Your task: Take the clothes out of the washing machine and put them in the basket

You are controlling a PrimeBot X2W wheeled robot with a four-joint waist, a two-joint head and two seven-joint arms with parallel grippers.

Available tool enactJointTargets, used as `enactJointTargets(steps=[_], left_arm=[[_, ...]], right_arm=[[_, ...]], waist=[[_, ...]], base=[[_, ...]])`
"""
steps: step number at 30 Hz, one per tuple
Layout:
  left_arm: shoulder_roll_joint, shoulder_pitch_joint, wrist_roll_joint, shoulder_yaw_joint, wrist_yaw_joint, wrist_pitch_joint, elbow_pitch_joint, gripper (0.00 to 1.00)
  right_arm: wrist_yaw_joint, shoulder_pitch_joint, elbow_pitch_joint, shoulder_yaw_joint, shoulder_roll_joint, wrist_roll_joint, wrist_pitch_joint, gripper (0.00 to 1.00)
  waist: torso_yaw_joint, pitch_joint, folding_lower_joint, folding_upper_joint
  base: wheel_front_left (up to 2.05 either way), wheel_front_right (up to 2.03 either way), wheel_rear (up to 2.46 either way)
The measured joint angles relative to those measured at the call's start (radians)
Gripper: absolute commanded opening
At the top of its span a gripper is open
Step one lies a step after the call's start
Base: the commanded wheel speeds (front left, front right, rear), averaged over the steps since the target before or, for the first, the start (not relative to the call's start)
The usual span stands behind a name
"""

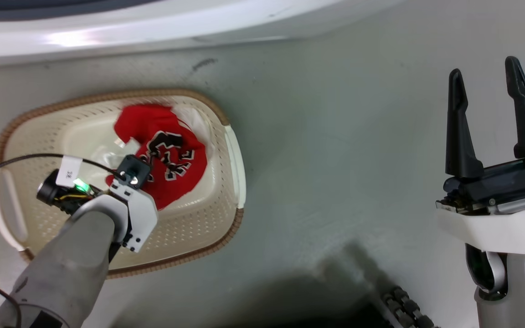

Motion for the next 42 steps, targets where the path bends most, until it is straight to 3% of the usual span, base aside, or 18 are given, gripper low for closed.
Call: enactJointTargets(steps=[12, 13, 14, 28, 42], left_arm=[[-0.015, -0.06, 0.006, -0.024, -0.002, 0.026, 0.086, 0.0], [-0.019, -0.06, 0.003, -0.025, 0.0, 0.023, 0.091, 0.46], [-0.021, -0.06, 0.004, -0.027, 0.008, 0.014, 0.093, 1.0], [-0.097, 0.007, -0.033, -0.007, 0.039, -0.069, 0.068, 1.0], [-0.049, 0.292, 0.0, 0.224, 0.146, -0.074, -0.466, 1.0]], right_arm=[[0.0, -0.017, -0.007, 0.005, 0.0, 0.016, 0.0, 1.0], [0.0, -0.018, -0.005, 0.006, 0.0, 0.016, 0.0, 1.0], [0.0, -0.018, -0.004, 0.007, 0.0, 0.016, 0.0, 1.0], [0.0, 0.057, 0.056, -0.012, 0.001, -0.043, 0.0, 1.0], [0.0, 0.18, 0.089, -0.028, 0.001, -0.074, 0.0, 1.0]], waist=[[-0.046, 0.098, 0.0, 0.0], [-0.046, 0.092, -0.0001, 0.0], [-0.045, 0.088, -0.0001, 0.0], [0.015, -0.1, -0.0003, 0.0], [0.1, -0.389, -0.0005, 0.0]], base=[[0.0, 0.0, 0.0], [0.0, 0.0, 0.0], [0.0, 0.0, 0.0], [0.0, 0.0, 0.0], [0.0, 0.0, 0.0]])
